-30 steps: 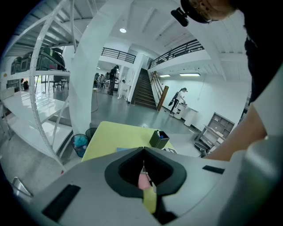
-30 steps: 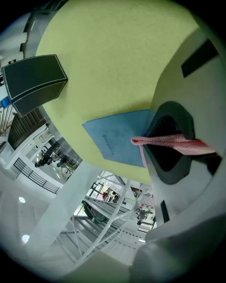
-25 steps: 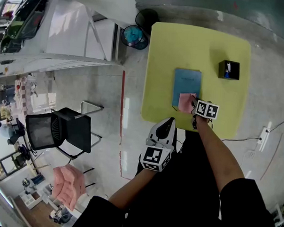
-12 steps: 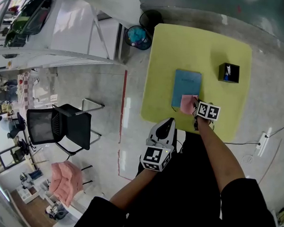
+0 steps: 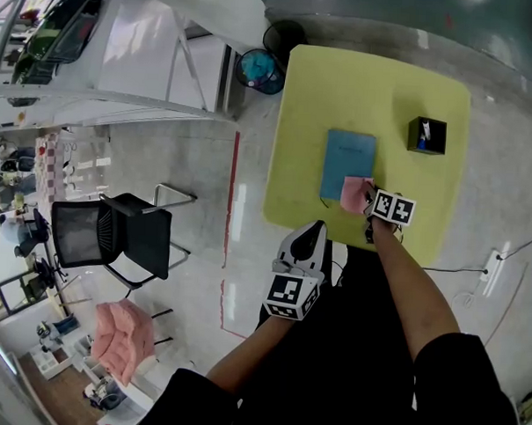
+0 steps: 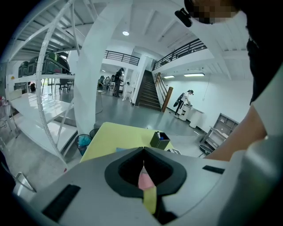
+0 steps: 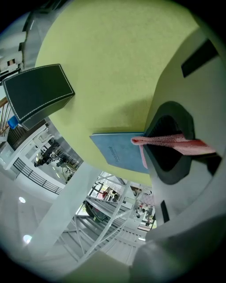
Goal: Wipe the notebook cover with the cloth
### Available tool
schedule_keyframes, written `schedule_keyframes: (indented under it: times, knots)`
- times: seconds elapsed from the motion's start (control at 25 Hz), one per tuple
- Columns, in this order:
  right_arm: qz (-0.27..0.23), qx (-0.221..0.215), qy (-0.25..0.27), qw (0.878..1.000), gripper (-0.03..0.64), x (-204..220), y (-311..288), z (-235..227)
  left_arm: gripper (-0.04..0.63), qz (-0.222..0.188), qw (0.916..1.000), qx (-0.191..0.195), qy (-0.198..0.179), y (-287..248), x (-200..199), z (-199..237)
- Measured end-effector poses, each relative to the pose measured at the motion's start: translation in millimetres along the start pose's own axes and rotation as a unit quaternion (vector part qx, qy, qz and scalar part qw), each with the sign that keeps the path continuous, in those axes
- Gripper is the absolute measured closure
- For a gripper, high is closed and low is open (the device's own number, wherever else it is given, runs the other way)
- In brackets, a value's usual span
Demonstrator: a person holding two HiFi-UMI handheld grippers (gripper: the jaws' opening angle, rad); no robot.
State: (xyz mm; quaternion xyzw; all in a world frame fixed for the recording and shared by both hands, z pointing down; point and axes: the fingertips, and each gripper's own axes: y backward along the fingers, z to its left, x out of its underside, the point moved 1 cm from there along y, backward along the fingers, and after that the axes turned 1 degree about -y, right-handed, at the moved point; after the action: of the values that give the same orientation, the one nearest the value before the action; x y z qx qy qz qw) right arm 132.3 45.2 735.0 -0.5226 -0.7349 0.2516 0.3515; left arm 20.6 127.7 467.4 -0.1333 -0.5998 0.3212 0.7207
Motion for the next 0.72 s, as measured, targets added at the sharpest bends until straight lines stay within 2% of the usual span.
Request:
schedule_keyframes:
  times: [0.16, 0.32, 0.48, 0.56, 0.72]
  knots:
    - [0.002, -0.004, -0.009, 1.000, 0.580, 1, 1, -2, 0.580, 0.002, 1.0000, 0.003, -0.004, 1, 2, -7]
    - [-0.005, -0.007, -0.044, 0.999, 0.580, -1, 6, -11, 0.580, 0.002, 0.9999, 0.004, -0.010, 1, 3, -12]
    - [-0.015, -0.011, -0.025, 1.000, 0.580, -9, 29, -22, 0.580, 0.001, 0.9999, 0.011, -0.013, -3, 2, -20]
    - [-0.031, -0.031, -0.026, 0.999, 0.580, -18, 44, -21, 0.580, -0.002, 0.9997, 0.016, -0.017, -7, -1, -24]
    - [-0.093, -0.057, -0.063, 0.992, 0.580, -42, 91, -20, 0.580, -0.013, 0.9994, 0.028, -0.016, -20, -11, -39]
